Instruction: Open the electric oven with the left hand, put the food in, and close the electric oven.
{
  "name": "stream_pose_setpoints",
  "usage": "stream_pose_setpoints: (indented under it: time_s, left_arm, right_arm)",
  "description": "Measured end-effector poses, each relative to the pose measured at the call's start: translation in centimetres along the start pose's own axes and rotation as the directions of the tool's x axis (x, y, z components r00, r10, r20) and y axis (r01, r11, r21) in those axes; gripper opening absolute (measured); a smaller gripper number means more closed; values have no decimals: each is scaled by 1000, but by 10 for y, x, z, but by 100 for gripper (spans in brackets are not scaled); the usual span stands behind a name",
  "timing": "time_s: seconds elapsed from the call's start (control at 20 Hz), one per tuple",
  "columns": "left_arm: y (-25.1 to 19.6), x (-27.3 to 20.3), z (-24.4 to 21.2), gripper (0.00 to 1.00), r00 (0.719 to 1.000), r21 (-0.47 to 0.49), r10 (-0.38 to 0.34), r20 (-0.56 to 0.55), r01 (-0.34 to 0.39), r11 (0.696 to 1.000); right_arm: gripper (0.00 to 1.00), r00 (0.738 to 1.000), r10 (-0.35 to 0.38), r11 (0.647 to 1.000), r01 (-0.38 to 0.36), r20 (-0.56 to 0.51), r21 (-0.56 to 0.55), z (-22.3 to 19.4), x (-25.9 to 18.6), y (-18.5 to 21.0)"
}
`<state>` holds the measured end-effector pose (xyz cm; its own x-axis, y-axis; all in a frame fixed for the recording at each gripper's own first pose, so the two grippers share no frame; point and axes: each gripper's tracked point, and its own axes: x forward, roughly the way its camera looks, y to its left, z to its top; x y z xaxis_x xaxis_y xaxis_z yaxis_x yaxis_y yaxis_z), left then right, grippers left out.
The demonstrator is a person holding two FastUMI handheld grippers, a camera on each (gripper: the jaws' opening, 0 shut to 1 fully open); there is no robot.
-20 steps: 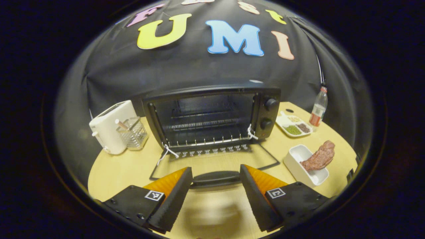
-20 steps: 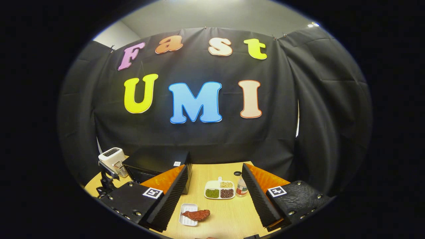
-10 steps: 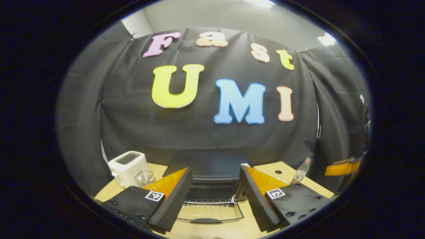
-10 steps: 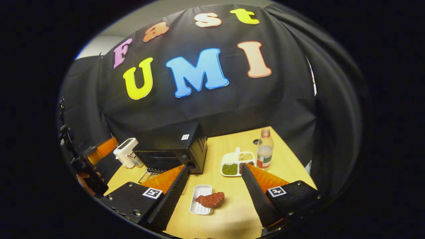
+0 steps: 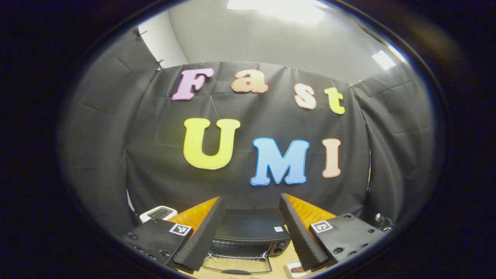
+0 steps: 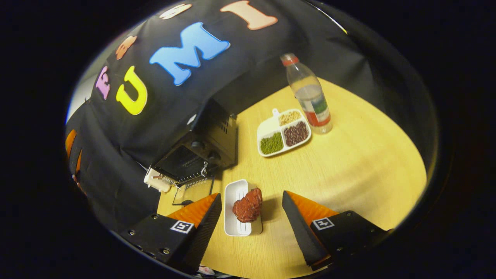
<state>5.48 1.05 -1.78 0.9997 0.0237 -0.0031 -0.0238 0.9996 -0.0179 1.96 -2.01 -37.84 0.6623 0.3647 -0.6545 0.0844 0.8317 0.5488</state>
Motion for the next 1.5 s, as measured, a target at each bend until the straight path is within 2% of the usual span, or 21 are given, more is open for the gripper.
stream_pose_setpoints:
  time_s: [0.05, 0.1, 0.15, 0.2, 0.25, 0.3, 0.4, 0.5, 0.55, 0.6, 0.65, 0.7, 0.75, 0.85, 1.05, 1.1, 1.2, 1.5]
  left_arm:
    - [1, -3, 4, 96, 1000, 16, 15, 3, -15, 1000]
    - [1, -7, 4, 96, 1000, 31, 24, 3, -24, 999]
    - [0, -9, 2, 100, 999, 40, 32, -4, -32, 999]
    - [0, -11, 0, 100, 999, 45, 42, -10, -42, 998]
    - [-1, -13, 0, 100, 998, 49, 53, -17, -52, 997]
    - [1, -15, -5, 100, 998, 53, 63, -28, -62, 997]
    - [1, -22, -18, 100, 995, 60, 78, -66, -74, 995]
    - [0, -29, -25, 100, 993, 70, 89, -81, -83, 994]
    - [0, -32, -27, 100, 992, 75, 90, -87, -84, 994]
    - [-1, -35, -29, 100, 992, 78, 89, -92, -82, 994]
    - [0, -35, -32, 100, 991, 83, 87, -97, -79, 993]
    - [1, -35, -35, 100, 991, 87, 84, -106, -75, 993]
    - [2, -34, -39, 100, 990, 88, 82, -112, -73, 993]
    - [1, -30, -38, 100, 992, 73, 61, -112, -53, 996]
    - [7, -24, -31, 100, 994, 64, 22, -104, -16, 998]
    - [10, -22, -27, 100, 995, 65, 13, -94, -7, 998]
    - [18, -19, -23, 100, 996, 63, 1, -84, 4, 998]
    - [41, -12, -20, 96, 997, 4, -22, -70, 22, 1000]
  right_arm:
    - [87, 1000, 6, 999, -5, -22, 33, -8, 8, -5]
    - [95, 999, 19, 998, -17, -43, 62, -15, 15, -7]
    - [95, 998, 25, 997, -20, -63, 78, -22, 21, -12]
    - [95, 996, 27, 995, -19, -84, 94, -29, 29, -14]
    - [95, 995, 45, 993, -35, -92, 115, -32, 34, -12]
    - [90, 993, 53, 990, -39, -102, 132, -35, 39, -11]
    - [87, 991, 74, 987, -56, -115, 152, -41, 47, -9]
    - [72, 987, 103, 980, -80, -124, 180, -41, 52, -6]
    - [69, 985, 122, 975, -97, -119, 198, -40, 54, -2]
    - [53, 984, 137, 971, -110, -117, 211, -39, 53, 1]
    - [47, 978, 170, 966, -141, -124, 215, -40, 53, 6]
    - [46, 970, 196, 962, -162, -145, 218, -45, 53, 11]
    - [46, 970, 191, 968, -161, -150, 191, -44, 55, 7]
    - [14, 972, 192, 961, -158, -138, 227, -45, 66, 13]
    - [13, 979, 169, 961, -138, -113, 242, -39, 54, 16]
    - [7, 982, 157, 964, -128, -109, 232, -39, 51, 16]
    - [7, 983, 151, 965, -125, -100, 230, -37, 45, 20]
    - [6, 975, 222, 944, -211, -16, 252, -16, 7, 55]
